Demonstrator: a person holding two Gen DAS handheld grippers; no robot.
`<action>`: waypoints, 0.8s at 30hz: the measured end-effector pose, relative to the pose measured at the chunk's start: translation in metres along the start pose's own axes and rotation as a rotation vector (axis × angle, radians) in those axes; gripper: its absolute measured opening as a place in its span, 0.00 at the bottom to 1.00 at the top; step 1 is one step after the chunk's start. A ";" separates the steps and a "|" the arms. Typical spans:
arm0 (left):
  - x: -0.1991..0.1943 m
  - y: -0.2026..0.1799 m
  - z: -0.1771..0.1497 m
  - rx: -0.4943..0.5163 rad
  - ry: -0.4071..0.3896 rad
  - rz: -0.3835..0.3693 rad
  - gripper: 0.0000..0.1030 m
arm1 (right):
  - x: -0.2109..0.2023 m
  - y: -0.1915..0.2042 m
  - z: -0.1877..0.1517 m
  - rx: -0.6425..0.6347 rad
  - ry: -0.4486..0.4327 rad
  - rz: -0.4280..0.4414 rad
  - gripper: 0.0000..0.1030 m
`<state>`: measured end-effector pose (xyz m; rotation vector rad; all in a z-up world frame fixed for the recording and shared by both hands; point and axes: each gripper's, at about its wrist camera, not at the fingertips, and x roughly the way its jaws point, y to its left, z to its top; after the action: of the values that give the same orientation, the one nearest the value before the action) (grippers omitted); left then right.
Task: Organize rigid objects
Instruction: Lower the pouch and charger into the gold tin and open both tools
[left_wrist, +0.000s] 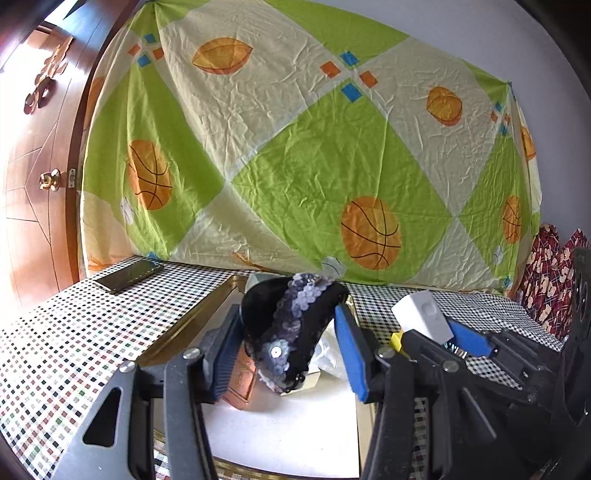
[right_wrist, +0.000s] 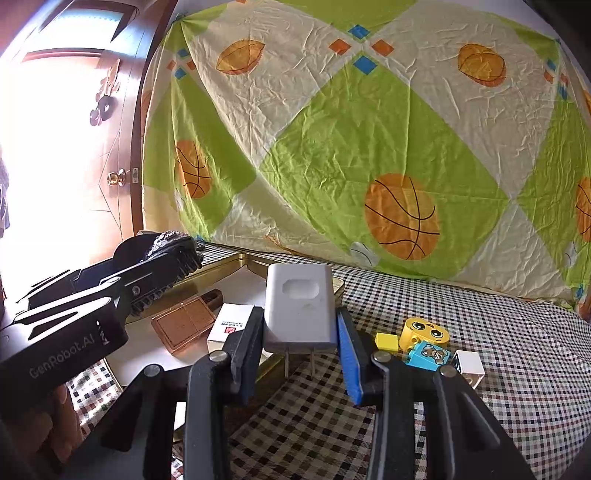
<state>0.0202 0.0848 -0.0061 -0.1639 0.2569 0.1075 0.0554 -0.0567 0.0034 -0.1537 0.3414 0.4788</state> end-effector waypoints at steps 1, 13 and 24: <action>0.000 0.000 0.000 0.002 0.002 0.002 0.48 | 0.001 0.002 0.001 -0.003 0.002 -0.001 0.39; 0.017 0.032 0.009 0.003 0.087 0.082 0.48 | 0.031 0.018 0.011 0.014 0.101 0.058 0.39; 0.049 0.052 0.002 0.014 0.220 0.118 0.49 | 0.073 0.046 0.019 -0.035 0.223 0.132 0.40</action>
<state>0.0613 0.1399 -0.0246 -0.1469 0.4865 0.2056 0.0994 0.0189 -0.0075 -0.2205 0.5645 0.5999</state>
